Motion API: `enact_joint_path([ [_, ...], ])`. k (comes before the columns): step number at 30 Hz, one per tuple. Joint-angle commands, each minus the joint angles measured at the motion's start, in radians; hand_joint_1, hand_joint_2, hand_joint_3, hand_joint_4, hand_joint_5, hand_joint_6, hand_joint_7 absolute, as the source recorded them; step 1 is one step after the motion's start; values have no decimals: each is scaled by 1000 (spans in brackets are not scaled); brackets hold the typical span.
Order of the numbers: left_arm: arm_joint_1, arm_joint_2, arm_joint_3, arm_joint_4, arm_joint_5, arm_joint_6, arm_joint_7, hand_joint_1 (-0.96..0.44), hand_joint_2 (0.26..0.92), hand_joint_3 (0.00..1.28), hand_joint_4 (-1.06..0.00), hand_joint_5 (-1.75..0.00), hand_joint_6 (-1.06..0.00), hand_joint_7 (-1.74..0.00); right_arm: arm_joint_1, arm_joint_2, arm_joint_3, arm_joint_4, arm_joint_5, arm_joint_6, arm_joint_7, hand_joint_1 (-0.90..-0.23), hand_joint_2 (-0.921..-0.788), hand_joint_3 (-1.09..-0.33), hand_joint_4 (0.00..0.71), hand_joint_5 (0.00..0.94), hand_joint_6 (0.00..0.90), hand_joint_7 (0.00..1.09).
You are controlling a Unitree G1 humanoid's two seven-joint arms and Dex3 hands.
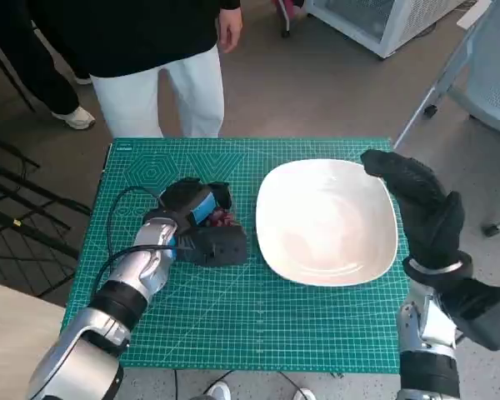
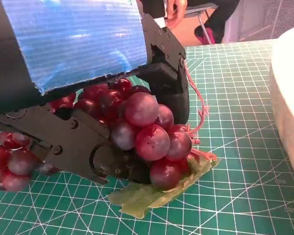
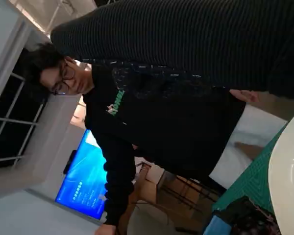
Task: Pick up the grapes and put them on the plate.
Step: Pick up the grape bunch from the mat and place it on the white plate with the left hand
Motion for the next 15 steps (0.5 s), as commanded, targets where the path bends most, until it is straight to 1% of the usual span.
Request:
enact_joint_path([
  [1, 28, 20, 3, -12, 3, 22, -22, 1, 920, 89, -672, -1196, -587, -1195, 15, 6, 3, 10, 1, -3, 10, -567, -921, -675, 188, 0, -1, 367],
  [15, 73, 63, 41, -189, -6, 54, -64, 1, 921, 116, -649, -1188, -549, -1264, 15, 7, 4, 13, 3, -7, 13, -571, -921, -672, 188, 0, 0, 366],
])
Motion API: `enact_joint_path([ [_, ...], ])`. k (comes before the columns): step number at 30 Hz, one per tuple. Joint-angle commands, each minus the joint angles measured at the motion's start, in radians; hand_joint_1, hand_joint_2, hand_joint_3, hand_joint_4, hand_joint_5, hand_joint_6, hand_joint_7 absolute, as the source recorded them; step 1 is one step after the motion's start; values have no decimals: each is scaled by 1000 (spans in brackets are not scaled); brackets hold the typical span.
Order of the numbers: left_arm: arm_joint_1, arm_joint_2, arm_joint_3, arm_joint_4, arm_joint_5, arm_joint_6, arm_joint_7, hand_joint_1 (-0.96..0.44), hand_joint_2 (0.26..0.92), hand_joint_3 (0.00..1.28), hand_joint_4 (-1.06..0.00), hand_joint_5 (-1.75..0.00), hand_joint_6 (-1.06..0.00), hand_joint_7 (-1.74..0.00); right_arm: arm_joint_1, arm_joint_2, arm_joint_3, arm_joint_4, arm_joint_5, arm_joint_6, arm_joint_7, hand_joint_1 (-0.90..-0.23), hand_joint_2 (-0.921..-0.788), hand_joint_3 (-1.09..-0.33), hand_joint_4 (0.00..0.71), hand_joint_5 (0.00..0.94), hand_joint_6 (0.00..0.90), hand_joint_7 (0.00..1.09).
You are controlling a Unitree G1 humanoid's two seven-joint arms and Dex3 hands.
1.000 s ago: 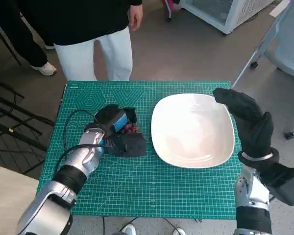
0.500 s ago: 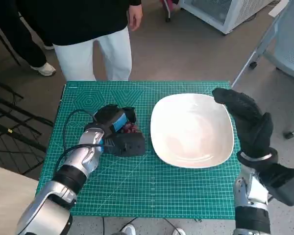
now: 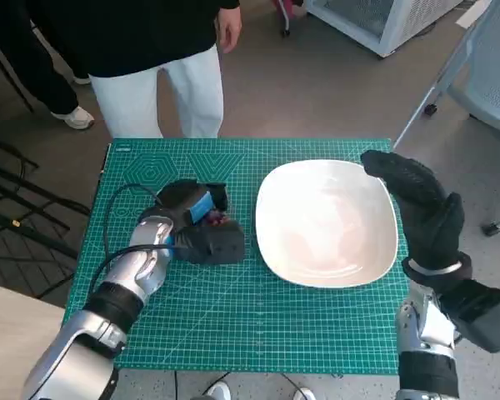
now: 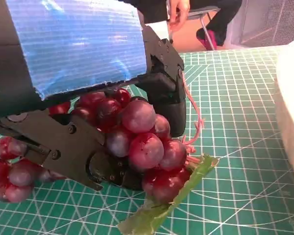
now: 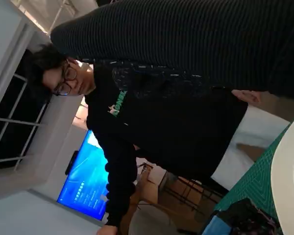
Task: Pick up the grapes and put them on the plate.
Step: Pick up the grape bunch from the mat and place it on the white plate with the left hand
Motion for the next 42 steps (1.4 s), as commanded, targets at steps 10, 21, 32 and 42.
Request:
enact_joint_path([
  [10, 64, 64, 66, -291, 14, 89, -76, 1, 920, 104, -659, -1161, -570, -1260, 7, -1, -4, 12, 10, 14, 13, -574, -921, -664, 188, 0, 0, 367],
  [21, 96, 108, 114, -518, 39, 140, -110, 1, 920, 75, -709, -1171, -592, -1175, 2, 10, -5, 18, 4, 10, 3, -579, -921, -640, 187, 1, 13, 377],
  [32, 98, 129, 136, -587, 55, 80, -94, 2, 919, 38, -744, -1186, -658, -1054, 4, 21, -5, 15, -3, 8, -8, -579, -921, -631, 191, 3, 17, 381],
  [42, 80, 106, 127, -594, 62, 55, -94, 2, 915, 39, -761, -1089, -644, -1146, 8, 20, -10, 9, 1, 11, -13, -579, -921, -631, 191, 2, 17, 382],
])
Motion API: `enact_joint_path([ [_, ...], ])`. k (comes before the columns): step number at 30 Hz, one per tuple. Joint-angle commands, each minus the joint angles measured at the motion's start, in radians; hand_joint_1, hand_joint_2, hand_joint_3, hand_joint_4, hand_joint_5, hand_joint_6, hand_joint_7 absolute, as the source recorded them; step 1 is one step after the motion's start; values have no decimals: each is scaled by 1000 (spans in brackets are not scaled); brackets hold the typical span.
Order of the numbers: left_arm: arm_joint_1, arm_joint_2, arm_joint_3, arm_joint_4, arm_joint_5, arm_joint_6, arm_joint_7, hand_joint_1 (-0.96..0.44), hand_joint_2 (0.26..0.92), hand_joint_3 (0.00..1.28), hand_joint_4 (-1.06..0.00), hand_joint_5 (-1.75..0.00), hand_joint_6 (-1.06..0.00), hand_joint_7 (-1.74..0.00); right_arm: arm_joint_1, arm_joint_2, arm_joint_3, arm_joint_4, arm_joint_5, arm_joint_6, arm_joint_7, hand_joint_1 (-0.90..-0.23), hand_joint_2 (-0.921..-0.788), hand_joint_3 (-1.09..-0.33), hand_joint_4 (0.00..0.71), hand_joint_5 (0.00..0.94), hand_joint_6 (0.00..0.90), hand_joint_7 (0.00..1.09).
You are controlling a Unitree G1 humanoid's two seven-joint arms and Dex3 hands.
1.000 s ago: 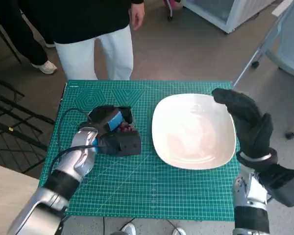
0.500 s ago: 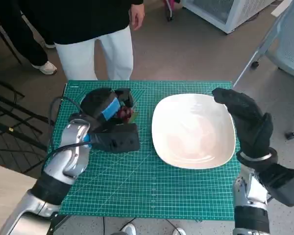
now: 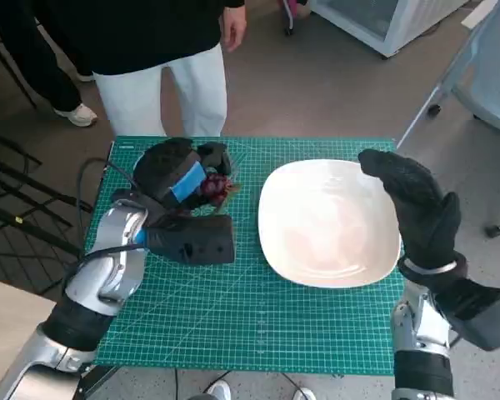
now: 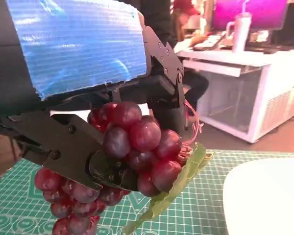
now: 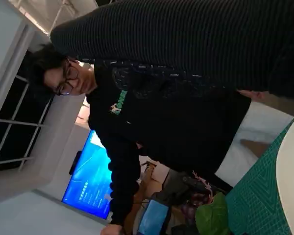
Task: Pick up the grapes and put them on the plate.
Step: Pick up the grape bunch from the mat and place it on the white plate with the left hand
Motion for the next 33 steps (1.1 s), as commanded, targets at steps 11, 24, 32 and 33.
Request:
enact_joint_path([
  [11, -75, -93, -47, 0, 49, 18, -45, 2, 917, 40, -737, -1177, -661, -1067, 26, -4, -13, -10, 10, 12, -3, -583, -921, -632, 192, 2, 13, 384],
  [24, -192, -239, -134, 69, 84, -3, -73, 2, 918, 58, -712, -1208, -641, -1092, 49, -16, -27, -50, 11, 17, -4, -586, -921, -636, 188, 0, -1, 376],
  [32, -305, -345, -182, 201, 88, -27, -62, 2, 920, 90, -683, -1261, -596, -1119, 70, -21, -38, -86, 10, 22, -13, -579, -921, -645, 182, 0, -1, 369],
  [33, -317, -358, -186, 219, 87, -29, -61, 2, 920, 97, -671, -1286, -595, -1107, 71, -21, -39, -89, 9, 22, -15, -578, -921, -646, 181, 0, -1, 368],
])
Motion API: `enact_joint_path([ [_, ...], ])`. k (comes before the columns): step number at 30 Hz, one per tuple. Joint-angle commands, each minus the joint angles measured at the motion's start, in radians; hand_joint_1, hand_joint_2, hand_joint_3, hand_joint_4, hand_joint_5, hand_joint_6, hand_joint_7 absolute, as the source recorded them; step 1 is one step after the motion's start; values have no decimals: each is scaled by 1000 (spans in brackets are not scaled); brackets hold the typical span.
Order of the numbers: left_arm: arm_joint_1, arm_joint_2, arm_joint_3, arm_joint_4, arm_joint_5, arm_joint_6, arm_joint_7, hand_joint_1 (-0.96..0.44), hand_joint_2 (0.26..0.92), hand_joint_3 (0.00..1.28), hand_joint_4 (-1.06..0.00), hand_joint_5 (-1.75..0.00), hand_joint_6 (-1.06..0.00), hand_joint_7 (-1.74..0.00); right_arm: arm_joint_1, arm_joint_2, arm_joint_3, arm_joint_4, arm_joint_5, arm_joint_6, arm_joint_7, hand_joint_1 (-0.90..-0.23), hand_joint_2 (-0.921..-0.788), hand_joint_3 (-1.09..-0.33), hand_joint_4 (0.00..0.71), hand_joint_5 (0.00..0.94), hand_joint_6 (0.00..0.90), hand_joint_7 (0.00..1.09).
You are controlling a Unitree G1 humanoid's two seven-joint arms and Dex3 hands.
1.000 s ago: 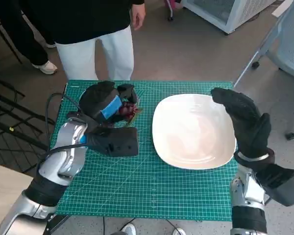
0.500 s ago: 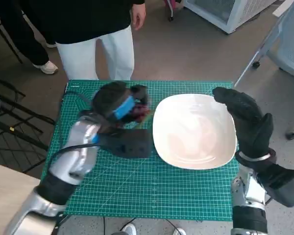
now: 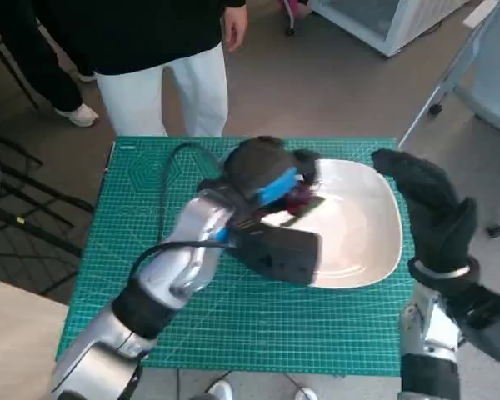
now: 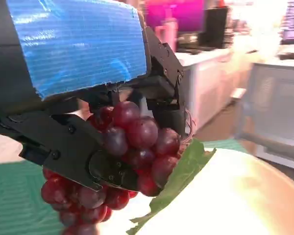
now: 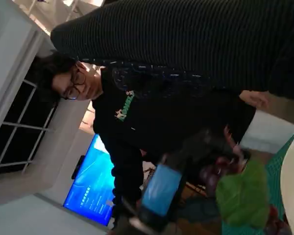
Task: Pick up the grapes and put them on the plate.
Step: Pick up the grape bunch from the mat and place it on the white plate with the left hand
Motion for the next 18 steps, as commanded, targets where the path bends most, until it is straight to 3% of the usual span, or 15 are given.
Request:
enact_joint_path([
  [1, -83, -63, -26, 77, 8, -17, 12, 2, 920, 106, -654, -1317, -594, -1094, 33, -9, -6, -12, 6, 15, -13, -577, -921, -647, 180, 0, -1, 367],
  [3, -108, -91, -34, 116, 5, -19, 13, 3, 920, 130, -611, -1370, -585, -1095, 35, -11, -8, -16, 6, 15, -16, -575, -921, -650, 179, 0, -1, 366],
  [10, -187, -178, -46, 261, -18, -39, 29, 2, 921, 243, -456, -1410, -458, -1355, 46, -11, -9, -38, 3, 18, -32, -568, -921, -659, 175, 0, -1, 360],
  [18, -256, -241, -45, 445, -43, -89, 67, 2, 921, 308, -407, -1482, -372, -1405, 63, -8, -5, -62, -6, 12, -52, -570, -921, -664, 172, 0, -1, 355],
])
